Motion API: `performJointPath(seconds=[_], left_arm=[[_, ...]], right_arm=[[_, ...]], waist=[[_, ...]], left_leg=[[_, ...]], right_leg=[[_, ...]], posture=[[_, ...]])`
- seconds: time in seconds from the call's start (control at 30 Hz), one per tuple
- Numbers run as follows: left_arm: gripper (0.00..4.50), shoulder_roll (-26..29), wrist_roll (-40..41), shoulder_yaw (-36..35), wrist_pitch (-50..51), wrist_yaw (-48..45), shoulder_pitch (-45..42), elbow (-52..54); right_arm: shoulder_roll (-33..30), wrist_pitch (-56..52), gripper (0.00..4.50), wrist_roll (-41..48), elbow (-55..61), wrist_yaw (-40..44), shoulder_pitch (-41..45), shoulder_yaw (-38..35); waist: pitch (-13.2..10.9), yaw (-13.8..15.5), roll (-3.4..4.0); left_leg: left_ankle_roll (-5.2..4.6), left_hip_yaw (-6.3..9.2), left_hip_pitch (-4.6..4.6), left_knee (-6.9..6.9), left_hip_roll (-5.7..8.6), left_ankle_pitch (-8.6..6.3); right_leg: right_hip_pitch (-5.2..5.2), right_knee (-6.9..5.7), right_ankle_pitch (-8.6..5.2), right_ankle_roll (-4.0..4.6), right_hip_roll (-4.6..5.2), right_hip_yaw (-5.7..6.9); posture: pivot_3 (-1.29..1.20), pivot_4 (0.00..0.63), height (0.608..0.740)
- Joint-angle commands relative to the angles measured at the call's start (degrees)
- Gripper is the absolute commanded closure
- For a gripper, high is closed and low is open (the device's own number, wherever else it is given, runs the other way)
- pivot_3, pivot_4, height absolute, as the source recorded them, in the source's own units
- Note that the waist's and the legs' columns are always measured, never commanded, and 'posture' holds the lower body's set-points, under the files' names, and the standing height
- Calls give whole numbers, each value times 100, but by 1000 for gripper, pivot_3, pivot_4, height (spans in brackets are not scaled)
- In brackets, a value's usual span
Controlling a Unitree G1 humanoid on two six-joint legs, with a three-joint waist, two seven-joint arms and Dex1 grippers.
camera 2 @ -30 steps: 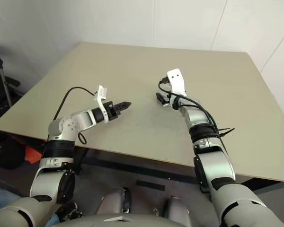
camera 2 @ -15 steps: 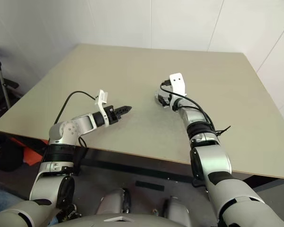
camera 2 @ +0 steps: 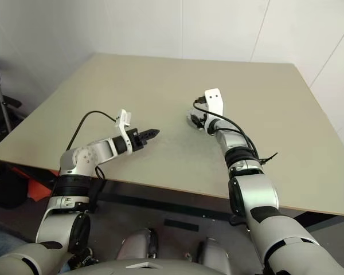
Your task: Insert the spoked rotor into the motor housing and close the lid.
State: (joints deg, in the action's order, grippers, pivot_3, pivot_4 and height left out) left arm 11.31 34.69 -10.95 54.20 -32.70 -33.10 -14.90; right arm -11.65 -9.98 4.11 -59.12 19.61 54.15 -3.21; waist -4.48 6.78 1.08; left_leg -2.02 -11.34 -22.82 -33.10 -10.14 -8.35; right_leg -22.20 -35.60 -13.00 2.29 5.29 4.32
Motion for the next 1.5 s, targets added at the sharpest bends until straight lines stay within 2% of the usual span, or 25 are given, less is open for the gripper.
performJointPath(seconds=[0.03,0.93,1.5], left_arm=[[4500,10,51,-23,-78,5,-34,85],[4500,-100,82,144,-29,58,127,235],[4500,-95,75,136,-41,45,143,212]], right_arm=[[49,85,1313,-51,133,58,123,39],[-202,715,1313,-416,-437,27,397,69],[-202,625,1313,-595,-558,368,295,227]], waist=[[0,-1,0],[0,-2,0],[0,6,0]], left_leg=[[0,0,0,0,0,0],[0,0,-7,-2,0,0],[-9,0,-12,-10,1,-6]], right_leg=[[0,0,0,0,0,0],[-4,-2,1,1,0,0],[-6,-5,1,2,1,0]], posture=[[0,0,740],[0,0,740],[0,0,740]])
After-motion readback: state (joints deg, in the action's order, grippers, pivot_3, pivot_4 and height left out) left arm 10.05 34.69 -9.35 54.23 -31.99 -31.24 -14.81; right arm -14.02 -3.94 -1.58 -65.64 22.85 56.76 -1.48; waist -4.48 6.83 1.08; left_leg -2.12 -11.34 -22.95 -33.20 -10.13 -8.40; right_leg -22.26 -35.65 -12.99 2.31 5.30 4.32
